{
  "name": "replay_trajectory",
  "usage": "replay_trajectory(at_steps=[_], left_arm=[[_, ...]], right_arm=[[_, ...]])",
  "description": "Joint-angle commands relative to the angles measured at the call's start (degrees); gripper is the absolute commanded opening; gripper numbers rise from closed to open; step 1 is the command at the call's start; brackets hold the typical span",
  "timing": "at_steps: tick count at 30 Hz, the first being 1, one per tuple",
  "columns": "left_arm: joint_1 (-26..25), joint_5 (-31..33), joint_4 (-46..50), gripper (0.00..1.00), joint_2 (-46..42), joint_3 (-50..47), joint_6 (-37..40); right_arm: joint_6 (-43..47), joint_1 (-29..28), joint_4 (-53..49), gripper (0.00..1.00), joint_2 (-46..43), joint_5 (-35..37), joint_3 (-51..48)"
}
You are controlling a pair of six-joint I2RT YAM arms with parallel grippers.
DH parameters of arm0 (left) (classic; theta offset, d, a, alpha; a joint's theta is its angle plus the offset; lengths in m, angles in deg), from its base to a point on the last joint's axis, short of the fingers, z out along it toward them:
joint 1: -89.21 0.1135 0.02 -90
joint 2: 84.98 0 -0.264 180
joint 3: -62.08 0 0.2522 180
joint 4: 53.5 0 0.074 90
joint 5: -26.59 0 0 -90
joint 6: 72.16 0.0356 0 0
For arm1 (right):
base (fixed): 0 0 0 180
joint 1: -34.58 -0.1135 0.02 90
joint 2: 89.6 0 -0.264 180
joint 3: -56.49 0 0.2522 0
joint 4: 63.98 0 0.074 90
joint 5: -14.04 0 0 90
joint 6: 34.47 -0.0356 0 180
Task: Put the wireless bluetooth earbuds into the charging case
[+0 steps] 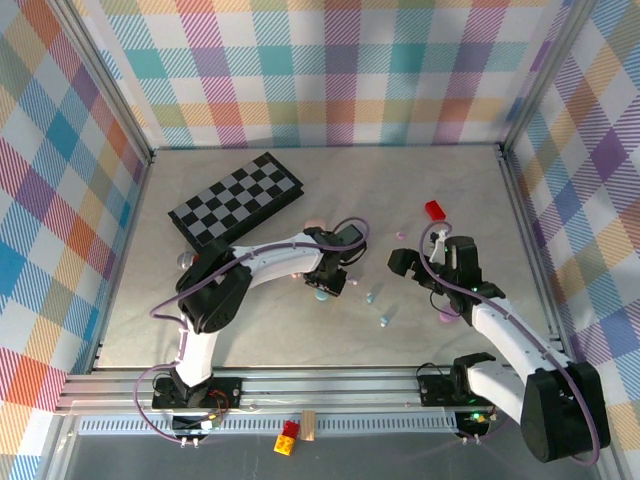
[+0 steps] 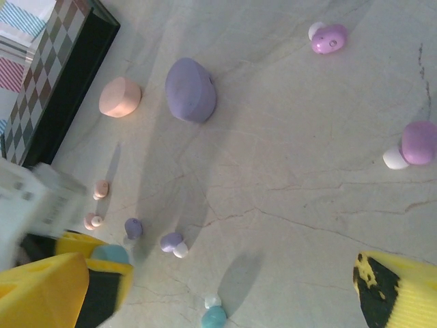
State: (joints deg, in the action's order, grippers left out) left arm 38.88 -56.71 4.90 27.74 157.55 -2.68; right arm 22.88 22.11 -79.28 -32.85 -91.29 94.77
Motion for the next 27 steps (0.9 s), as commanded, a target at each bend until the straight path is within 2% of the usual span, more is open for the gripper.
replay_trajectory(at_steps=[1,7,10,17,20,25,27], left_arm=[[1.9,-0.6,-5.1,0.36,-8.2,-3.2,-6.2],[5.4,-4.7,-15.3,0.35,-15.4,-7.9,-19.1],[8.3,-9.8,-18.4,0.36,-16.1,-8.2,-24.9],[11.6,-17.0,-30.0,0.35,-17.5,-12.9,-36.8],[12.8,-19.6,-35.0,0.35,-17.2,-13.3,-41.1],[13.5,-19.4,-38.1,0.35,-17.3,-11.9,-45.8],[14.0,-20.3,-36.1,0.35,-16.7,-10.1,-48.6]], right_arm=[[-0.1,-0.6,7.5,0.99,-2.6,-1.7,-1.7],[4.4,-4.3,11.3,0.99,-4.1,-4.0,-2.3],[5.2,-7.3,15.5,0.99,-3.1,-4.3,-2.3],[6.8,-11.5,24.4,0.99,5.6,-6.6,3.0],[3.1,-12.8,28.0,0.90,10.2,-7.4,5.4],[-0.4,-15.2,35.7,0.89,16.5,-6.4,7.1],[-0.2,-16.3,36.2,0.89,18.1,-5.1,8.1]])
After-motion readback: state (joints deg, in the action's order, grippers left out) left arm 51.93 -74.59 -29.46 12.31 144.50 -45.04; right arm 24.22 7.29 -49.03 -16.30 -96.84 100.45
